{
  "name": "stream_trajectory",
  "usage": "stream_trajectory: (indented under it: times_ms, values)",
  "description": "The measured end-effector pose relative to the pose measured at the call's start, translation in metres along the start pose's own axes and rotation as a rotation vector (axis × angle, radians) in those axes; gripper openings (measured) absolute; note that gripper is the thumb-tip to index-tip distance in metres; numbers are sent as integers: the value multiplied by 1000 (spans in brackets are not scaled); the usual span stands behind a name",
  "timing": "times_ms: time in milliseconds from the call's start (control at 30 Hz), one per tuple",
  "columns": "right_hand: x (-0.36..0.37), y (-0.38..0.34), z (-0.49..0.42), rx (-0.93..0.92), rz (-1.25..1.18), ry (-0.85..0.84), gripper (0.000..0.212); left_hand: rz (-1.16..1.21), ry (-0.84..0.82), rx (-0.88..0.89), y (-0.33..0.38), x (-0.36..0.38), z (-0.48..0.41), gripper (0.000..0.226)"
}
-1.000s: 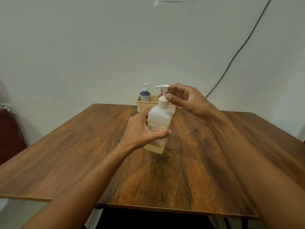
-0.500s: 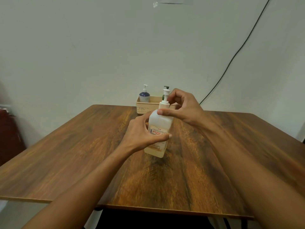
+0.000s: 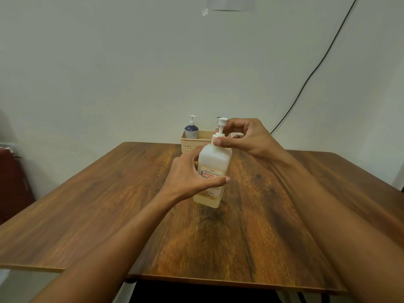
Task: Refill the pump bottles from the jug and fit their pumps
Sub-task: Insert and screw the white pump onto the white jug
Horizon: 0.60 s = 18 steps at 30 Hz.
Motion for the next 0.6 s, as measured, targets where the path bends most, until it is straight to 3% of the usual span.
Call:
stream_trajectory:
  times_ms: [133, 200, 300, 400, 600]
  values:
    - [6, 1, 6, 33, -52, 30, 44, 0, 2, -6, 1, 2, -1, 94]
    - [6, 2, 5, 68, -99, -62, 54, 16, 7, -12, 1, 1, -3, 90]
    - [1, -1, 3, 101, -194, -253, 46, 21, -13, -9, 2, 2, -5, 85]
    - [-2, -1, -2, 68, -213, -312, 34, 25, -19, -5, 3, 2, -6, 85]
    - [8, 2, -5, 64, -328, -197, 42, 34, 22, 20, 5, -2, -6, 77]
Point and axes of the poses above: each hand's wrist, its own z-axis away from the middle knuckle, its own x-axis out of the palm, y = z × x, the point moved 2 cm from there along -z, towards the middle knuckle, and after that the axes turned 12 degrees about x, right-handed, at the moved point
